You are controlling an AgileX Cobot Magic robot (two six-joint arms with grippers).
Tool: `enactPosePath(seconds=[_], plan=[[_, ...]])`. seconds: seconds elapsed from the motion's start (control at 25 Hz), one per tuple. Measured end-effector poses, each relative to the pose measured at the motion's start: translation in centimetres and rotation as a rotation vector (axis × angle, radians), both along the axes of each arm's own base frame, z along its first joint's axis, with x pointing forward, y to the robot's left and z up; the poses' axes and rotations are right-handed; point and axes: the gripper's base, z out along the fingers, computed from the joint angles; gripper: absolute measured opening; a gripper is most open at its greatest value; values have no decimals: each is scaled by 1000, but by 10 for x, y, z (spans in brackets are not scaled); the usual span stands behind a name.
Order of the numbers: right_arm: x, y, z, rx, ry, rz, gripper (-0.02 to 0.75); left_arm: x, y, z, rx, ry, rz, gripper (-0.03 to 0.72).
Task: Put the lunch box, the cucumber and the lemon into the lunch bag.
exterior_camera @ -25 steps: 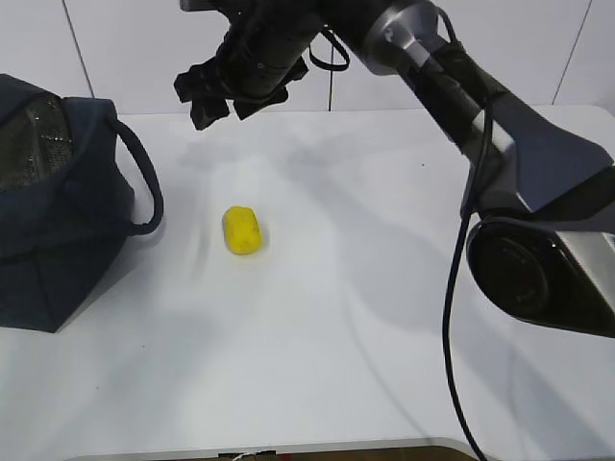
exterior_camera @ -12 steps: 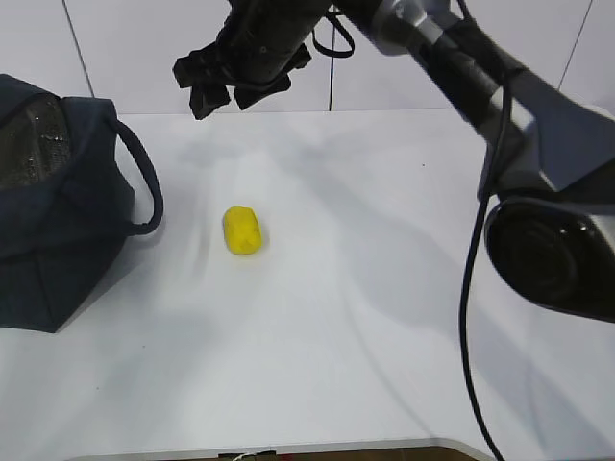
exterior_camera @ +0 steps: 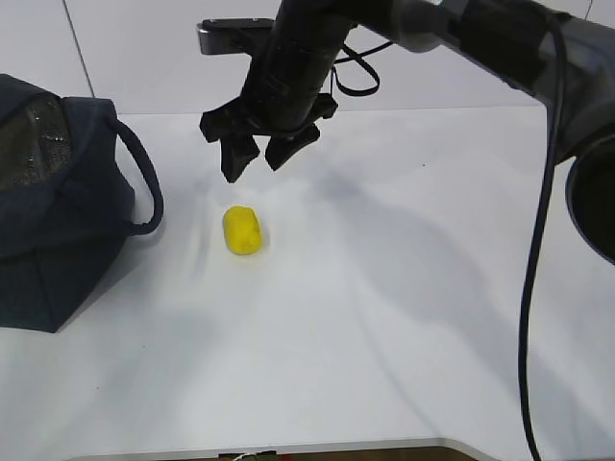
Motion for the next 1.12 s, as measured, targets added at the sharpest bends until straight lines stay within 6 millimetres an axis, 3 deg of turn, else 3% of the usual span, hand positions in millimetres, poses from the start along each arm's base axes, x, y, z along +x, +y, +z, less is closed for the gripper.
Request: enactPosePath(seconds=[0.2, 0.44, 0.6, 1.12], plan=[[-2, -2, -20, -39, 54, -6, 500, 0, 0, 0, 0, 0, 0, -13], [-4, 2, -19, -1, 74, -30, 506, 0, 0, 0, 0, 0, 0, -13], [-1, 6, -22, 26, 54, -38, 557, 0, 0, 0, 0, 0, 0, -14], [14, 13, -73, 6, 55, -78, 577, 0, 0, 0, 0, 0, 0, -14]])
